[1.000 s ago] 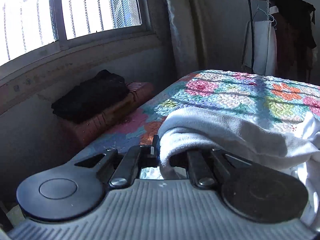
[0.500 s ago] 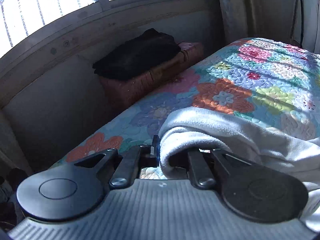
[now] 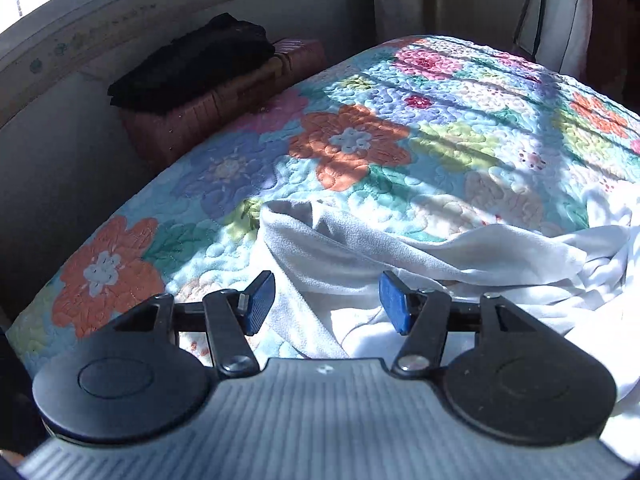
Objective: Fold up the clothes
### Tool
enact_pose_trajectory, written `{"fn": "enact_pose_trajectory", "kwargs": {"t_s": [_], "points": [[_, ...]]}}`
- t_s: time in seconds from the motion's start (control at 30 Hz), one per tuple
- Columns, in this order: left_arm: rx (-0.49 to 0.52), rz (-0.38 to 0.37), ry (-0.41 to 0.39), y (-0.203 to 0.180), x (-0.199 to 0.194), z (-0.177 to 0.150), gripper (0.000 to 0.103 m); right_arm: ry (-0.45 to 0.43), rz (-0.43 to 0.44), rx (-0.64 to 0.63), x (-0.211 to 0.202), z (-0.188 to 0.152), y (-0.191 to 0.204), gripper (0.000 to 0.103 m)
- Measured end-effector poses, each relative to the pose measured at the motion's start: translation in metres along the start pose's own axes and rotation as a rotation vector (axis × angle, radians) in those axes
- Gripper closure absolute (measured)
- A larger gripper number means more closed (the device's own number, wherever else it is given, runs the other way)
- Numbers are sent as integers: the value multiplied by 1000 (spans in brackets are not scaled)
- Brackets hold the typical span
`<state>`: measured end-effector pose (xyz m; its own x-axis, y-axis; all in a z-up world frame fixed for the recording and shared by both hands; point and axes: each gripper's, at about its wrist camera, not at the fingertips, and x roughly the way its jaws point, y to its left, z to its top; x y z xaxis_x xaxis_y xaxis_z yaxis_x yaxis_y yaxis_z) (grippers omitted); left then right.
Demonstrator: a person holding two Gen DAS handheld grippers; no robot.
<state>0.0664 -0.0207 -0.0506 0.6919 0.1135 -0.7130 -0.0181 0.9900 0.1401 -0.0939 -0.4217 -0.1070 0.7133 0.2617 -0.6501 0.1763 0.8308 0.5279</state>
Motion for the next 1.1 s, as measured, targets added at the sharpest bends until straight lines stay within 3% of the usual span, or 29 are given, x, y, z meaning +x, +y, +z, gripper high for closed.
{"fn": "enact_pose_trajectory", "kwargs": {"t_s": [0.1,0.2,0.3,0.4,0.47,0.6,0.67,0.73,0.8,0.87,1.03,1.1], "points": [[170,75,-65,-18,-18,-4,38,40,12,26,-16,5,6,29],[356,143,-157,-36,-38,-11,32,17,-20,-17,-48,7,22,29],[467,11,-185,-43,-58,-20,30,38,-17,-99,-76,8,36,29],[483,-164,-131,-48,-78,-31,30,134,14,-117,-102,2,43,29],[481,-249,-84,-50,-84,-38,30,159,80,-138,-119,-5,47,28],[559,-400,-2,-66,-79,-62,29,116,74,-284,-134,-28,58,22],[660,-441,-30,-79,-75,-80,28,47,26,-393,-120,-42,62,21],[758,-404,-103,-90,-70,-100,28,6,24,-467,-97,-54,64,22],[808,-361,-147,-96,-62,-113,28,59,77,-448,-65,-61,69,22],[809,-350,-136,-100,-58,-117,28,97,146,-406,-39,-67,78,25],[899,-450,-182,-110,-68,-122,28,128,111,-531,9,-92,114,24],[873,-412,-175,-118,-62,-116,30,108,87,-604,22,-104,121,24]]}}
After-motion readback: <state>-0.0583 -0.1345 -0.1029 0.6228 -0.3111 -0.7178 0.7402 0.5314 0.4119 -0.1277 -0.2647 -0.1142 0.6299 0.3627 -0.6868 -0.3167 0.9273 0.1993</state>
